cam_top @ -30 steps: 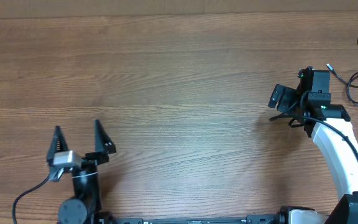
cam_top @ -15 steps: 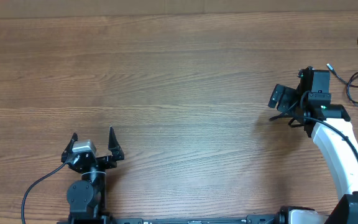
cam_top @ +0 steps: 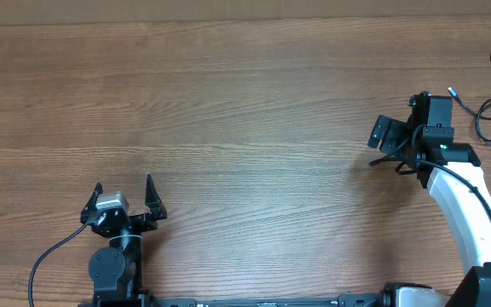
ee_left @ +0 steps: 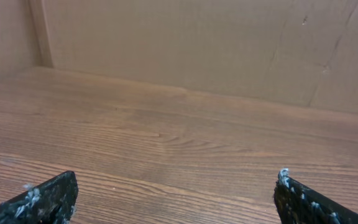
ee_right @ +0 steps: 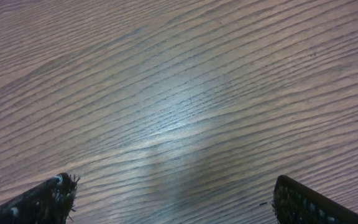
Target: Untangle cables
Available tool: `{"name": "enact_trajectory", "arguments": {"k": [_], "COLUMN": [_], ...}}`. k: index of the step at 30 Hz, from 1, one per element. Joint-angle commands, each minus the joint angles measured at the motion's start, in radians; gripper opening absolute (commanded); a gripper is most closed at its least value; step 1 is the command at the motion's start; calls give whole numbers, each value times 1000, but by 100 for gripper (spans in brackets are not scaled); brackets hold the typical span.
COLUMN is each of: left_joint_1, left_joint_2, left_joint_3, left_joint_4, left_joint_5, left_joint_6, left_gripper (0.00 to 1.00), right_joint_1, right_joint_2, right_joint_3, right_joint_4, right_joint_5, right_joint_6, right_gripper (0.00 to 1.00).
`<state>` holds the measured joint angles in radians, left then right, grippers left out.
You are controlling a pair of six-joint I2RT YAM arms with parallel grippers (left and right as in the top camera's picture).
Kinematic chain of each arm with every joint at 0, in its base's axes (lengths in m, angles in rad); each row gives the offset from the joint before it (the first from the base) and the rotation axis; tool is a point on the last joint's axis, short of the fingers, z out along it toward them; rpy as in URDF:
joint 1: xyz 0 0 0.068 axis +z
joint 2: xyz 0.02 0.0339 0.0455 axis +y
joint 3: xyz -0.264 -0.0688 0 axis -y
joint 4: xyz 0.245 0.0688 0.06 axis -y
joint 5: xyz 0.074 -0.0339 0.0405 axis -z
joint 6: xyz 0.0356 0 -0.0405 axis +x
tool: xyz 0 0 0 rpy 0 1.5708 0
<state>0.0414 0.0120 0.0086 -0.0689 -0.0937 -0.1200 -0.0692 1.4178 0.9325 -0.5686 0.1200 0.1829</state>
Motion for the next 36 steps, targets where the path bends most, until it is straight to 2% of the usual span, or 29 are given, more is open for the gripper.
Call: {"name": "enact_trajectory", "arguments": {"k": [1, 36], "left_joint_1": [4, 4], "left_joint_2": [-8, -8], "left_joint_3": [-4, -4], "left_joint_4": [-2, -2], "left_joint_5": [13, 13], "left_joint_6": [19, 19], "left_gripper": [100, 99], "right_joint_1": [8, 8], "right_joint_2": [0, -33], "right_joint_3": [3, 3], "right_joint_4": [6, 6], "right_joint_5": [7, 18], "right_joint_6": [3, 3], "right_gripper": [100, 100]}}
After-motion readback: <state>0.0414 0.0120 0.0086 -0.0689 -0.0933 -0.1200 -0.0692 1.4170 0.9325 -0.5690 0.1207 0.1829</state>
